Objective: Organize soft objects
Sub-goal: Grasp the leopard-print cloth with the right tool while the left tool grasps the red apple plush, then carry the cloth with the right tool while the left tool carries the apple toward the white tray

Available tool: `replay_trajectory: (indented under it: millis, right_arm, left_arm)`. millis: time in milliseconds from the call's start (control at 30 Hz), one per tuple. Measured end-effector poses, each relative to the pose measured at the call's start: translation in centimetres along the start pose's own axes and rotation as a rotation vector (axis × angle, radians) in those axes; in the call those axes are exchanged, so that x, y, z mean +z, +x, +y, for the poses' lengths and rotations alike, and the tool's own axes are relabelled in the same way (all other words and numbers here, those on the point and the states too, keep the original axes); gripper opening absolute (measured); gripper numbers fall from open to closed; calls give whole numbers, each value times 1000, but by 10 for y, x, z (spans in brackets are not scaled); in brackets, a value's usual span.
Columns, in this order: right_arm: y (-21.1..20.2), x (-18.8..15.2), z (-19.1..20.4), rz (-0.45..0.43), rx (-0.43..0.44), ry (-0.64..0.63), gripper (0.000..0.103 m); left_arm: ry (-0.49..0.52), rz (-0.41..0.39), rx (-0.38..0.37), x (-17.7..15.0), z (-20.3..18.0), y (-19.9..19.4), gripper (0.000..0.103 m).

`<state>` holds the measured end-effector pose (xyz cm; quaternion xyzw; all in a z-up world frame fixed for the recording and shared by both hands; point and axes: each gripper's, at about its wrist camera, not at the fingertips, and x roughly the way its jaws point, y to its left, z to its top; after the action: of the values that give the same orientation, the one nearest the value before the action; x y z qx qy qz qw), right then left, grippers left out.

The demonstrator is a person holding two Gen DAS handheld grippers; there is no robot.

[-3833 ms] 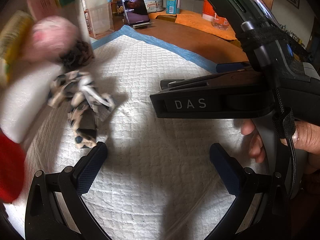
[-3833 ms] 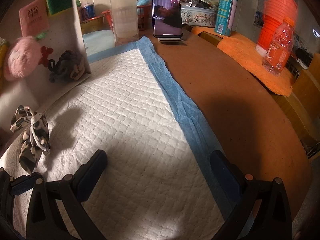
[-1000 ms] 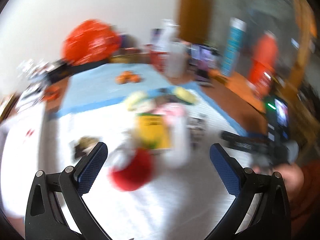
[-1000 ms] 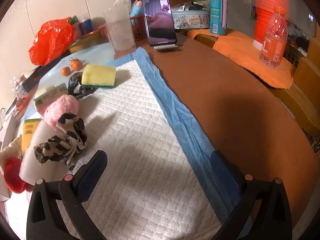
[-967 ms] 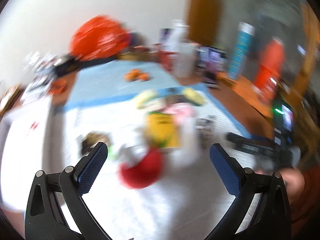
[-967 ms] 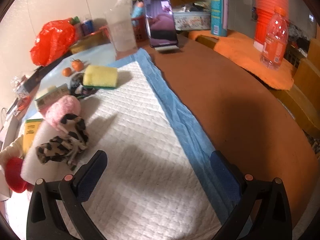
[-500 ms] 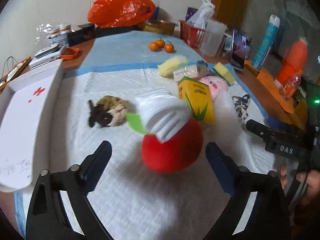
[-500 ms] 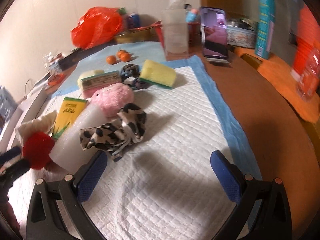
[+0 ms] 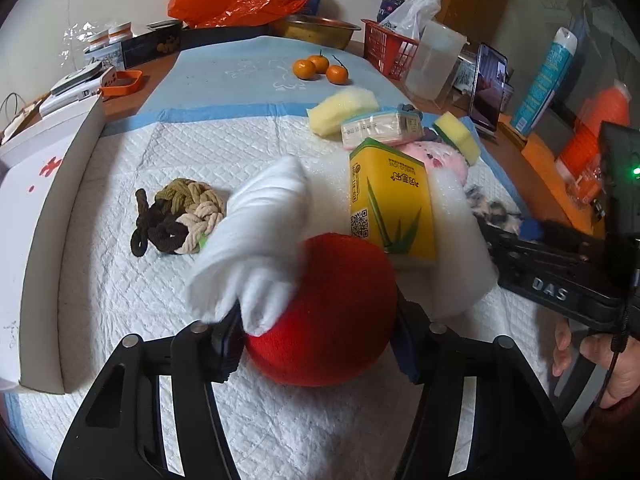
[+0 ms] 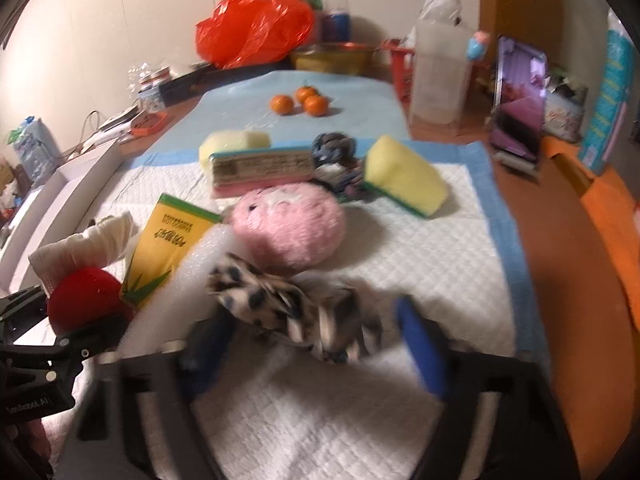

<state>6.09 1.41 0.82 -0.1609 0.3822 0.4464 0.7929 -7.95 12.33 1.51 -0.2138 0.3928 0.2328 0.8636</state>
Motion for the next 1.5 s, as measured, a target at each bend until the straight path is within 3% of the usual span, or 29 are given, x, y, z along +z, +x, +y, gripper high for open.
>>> replay_trajectory:
  millis: [200,333,533,933,1500]
  right_arm:
    - [-8,-7,-7,-15,53,55,42]
    - [-21,-7,-6,-39,61,72,40]
    - [-47,1,14,-128,99,35,39]
    - [-64,6,56,-182,217,-44,39]
    - [-97,25,83,-299,271,-79,39]
  left_arm:
    - [-33,-10,12,-5,6,-10,59]
    - [-56,-45,31,-8,12,-28,59]
    - [-79,-116,60,-4,22,-55,59]
    - [-105,-189,131,-3,35,-87,59]
    - [-90,-331,242,20,47,-150,59]
